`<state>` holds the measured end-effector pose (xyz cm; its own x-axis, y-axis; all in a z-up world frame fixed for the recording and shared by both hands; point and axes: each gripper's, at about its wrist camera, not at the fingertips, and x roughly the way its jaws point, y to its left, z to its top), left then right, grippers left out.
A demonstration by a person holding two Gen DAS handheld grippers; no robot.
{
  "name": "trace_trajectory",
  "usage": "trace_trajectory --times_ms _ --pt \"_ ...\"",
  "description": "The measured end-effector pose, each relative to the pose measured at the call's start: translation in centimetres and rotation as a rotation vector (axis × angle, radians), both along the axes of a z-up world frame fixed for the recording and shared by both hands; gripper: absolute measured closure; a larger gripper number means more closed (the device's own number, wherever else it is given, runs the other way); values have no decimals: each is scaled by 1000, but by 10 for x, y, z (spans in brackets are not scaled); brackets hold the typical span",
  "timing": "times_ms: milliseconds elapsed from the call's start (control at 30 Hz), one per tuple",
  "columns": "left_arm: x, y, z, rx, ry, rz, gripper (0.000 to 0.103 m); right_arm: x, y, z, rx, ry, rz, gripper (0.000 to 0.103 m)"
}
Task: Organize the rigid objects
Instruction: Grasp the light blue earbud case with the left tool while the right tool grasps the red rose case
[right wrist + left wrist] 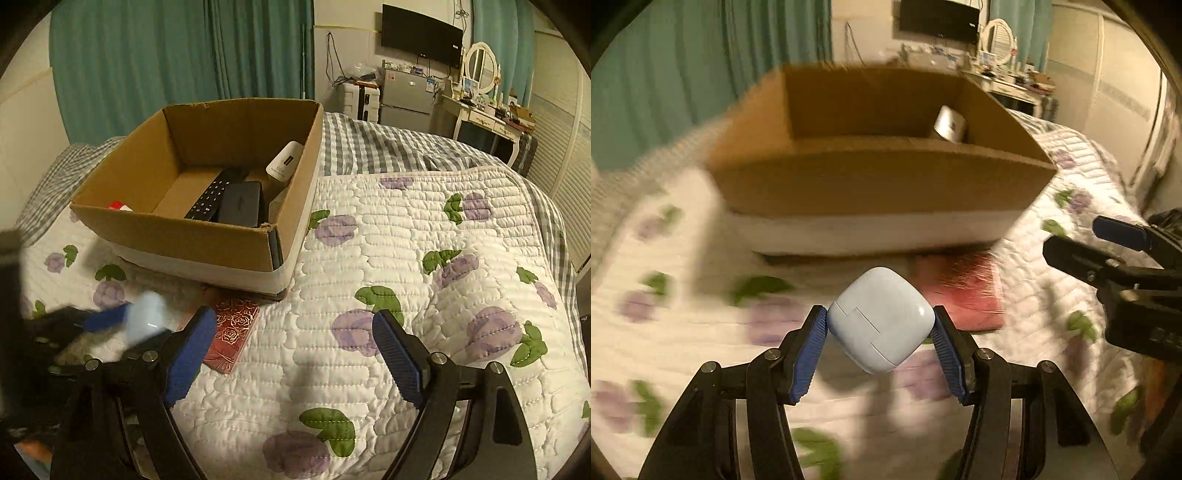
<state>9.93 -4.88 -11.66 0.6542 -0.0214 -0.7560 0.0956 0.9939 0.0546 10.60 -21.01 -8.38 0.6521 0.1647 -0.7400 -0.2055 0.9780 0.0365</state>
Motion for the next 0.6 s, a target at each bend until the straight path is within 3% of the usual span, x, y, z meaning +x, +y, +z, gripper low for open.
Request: trace_trajectory --times_ms 267,400,600 --pt "4 43 5 -10 -10 131 45 -1 38 -18 -32 26 113 15" --pt "8 46 5 -16 -8 146 45 5 58 -36 -36 72 141 7" --pt "10 49 3 -20 7 155 45 22 79 -60 -78 126 143 7"
